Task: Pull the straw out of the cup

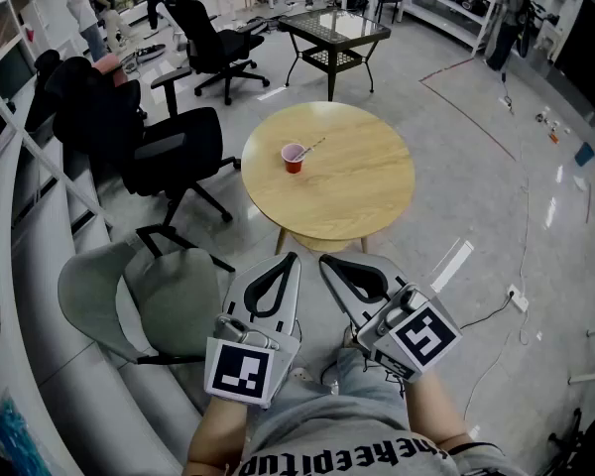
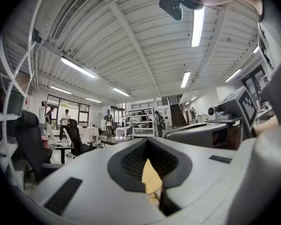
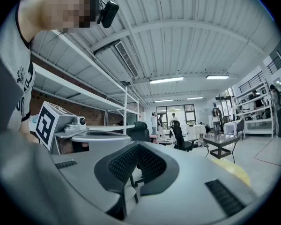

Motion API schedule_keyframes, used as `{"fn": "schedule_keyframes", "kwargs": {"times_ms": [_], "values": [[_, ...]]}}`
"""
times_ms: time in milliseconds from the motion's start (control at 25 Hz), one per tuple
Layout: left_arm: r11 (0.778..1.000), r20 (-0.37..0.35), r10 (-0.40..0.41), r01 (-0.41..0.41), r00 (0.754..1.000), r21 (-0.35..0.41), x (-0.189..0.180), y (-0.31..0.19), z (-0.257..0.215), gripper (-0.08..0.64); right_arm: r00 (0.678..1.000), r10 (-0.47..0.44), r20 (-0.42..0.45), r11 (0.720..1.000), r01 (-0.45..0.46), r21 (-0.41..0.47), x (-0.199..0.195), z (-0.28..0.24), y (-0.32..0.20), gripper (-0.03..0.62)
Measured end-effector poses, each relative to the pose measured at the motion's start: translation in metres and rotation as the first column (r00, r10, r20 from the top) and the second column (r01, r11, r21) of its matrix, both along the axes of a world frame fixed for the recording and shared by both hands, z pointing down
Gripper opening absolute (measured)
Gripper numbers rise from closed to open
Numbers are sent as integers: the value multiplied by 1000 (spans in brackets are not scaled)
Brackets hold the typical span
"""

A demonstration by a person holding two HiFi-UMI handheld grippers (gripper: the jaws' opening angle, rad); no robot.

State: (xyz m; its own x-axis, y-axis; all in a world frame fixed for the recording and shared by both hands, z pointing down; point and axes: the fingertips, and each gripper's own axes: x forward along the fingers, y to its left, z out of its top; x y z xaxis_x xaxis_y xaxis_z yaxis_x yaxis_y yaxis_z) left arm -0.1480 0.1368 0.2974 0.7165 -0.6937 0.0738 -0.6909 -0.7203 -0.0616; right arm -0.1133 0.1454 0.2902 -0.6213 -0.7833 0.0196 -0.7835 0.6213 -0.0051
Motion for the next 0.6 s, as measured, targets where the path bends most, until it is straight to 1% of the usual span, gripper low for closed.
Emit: {"fn": "schedule_keyframes", "kwargs": {"times_ms": [320, 600], "values": [[1000, -10, 9, -9, 1000, 7, -15, 19, -5, 15, 1000, -1, -9, 1000, 1, 10, -18, -7, 17, 12], [1000, -21, 15, -15, 1000, 15, -19, 26, -9, 15, 1000, -5, -25, 1000, 5, 14, -25, -8, 25, 12]]}}
